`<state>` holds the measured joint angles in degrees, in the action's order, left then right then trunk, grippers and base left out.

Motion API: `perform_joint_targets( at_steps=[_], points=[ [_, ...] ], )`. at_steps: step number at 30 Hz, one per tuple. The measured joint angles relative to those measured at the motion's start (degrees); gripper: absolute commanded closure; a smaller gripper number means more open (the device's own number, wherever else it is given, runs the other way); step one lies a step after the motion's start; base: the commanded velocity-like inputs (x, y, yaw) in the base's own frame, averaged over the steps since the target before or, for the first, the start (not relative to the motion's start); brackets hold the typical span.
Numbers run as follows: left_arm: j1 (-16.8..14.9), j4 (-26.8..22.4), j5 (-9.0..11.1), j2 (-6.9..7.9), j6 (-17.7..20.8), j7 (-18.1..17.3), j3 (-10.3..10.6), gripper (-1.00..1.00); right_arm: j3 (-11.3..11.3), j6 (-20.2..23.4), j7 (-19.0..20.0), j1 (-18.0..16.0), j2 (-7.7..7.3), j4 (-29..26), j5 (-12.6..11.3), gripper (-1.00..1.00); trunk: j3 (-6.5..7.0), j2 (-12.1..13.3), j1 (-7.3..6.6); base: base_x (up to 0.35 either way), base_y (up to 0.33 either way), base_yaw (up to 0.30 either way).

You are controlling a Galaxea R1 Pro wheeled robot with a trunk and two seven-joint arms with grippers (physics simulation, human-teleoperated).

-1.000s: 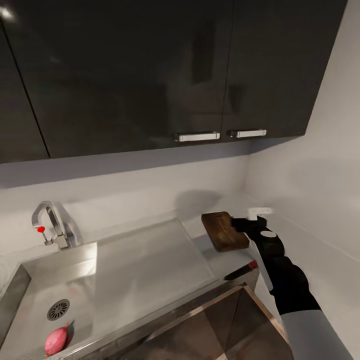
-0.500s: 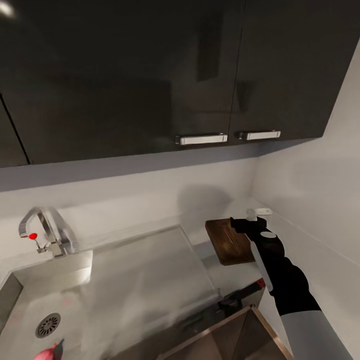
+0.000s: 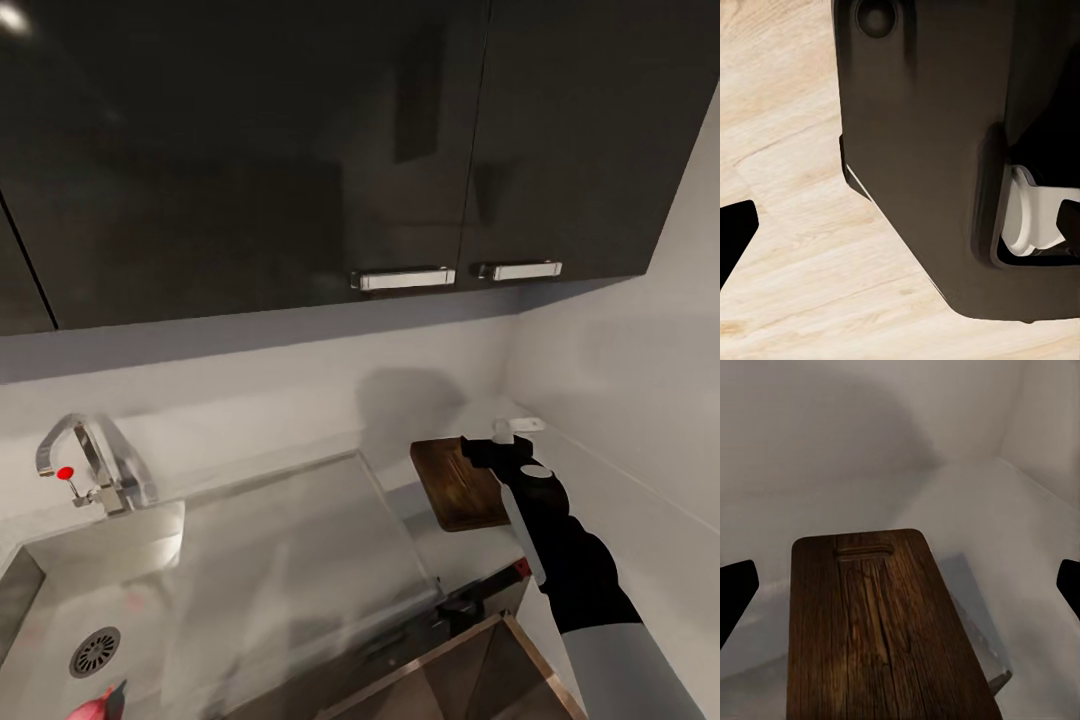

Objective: In the kitchen, take the Vidalia onion out of the sink, dice it on the chopping board with the paring knife, put the diced onion into the bowl on the countertop, then place both the paring knife and the chopping board into the sink.

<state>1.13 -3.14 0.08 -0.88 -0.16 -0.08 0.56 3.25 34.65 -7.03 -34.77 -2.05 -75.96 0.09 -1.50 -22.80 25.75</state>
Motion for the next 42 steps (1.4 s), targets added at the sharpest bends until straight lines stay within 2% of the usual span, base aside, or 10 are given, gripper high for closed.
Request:
perform_joint_targets(
  at_steps=[11, 26, 35, 42],
  points=[
    [0.0, 0.0, 0.0, 0.0, 0.0, 0.0, 0.0, -1.0, 0.0, 0.0, 0.0, 0.0, 0.0, 0.0, 0.0, -1.0, 0.0, 0.0, -0.03, 0.249, 0.0, 0.0],
    [0.0, 0.0, 0.0, -0.08, 0.0, 0.0, 0.0, -1.0, 0.0, 0.0, -0.1, 0.0, 0.0, 0.0, 0.0, -1.0, -0.46, 0.0, 0.0, 0.026, -0.012, 0.198],
    [0.0, 0.0, 0.0, -0.01, 0.0, 0.0, 0.0, -1.0, 0.0, 0.0, -0.1, 0.0, -0.01, 0.0, 0.0, -1.0, -0.54, 0.0, -0.02, 0.16, -0.197, 0.032],
    [0.0, 0.0, 0.0, 0.0, 0.0, 0.0, 0.0, -1.0, 0.0, 0.0, -0.1, 0.0, 0.0, 0.0, 0.0, -1.0, -0.54, 0.0, 0.0, 0.034, -0.024, 0.001]
  ],
)
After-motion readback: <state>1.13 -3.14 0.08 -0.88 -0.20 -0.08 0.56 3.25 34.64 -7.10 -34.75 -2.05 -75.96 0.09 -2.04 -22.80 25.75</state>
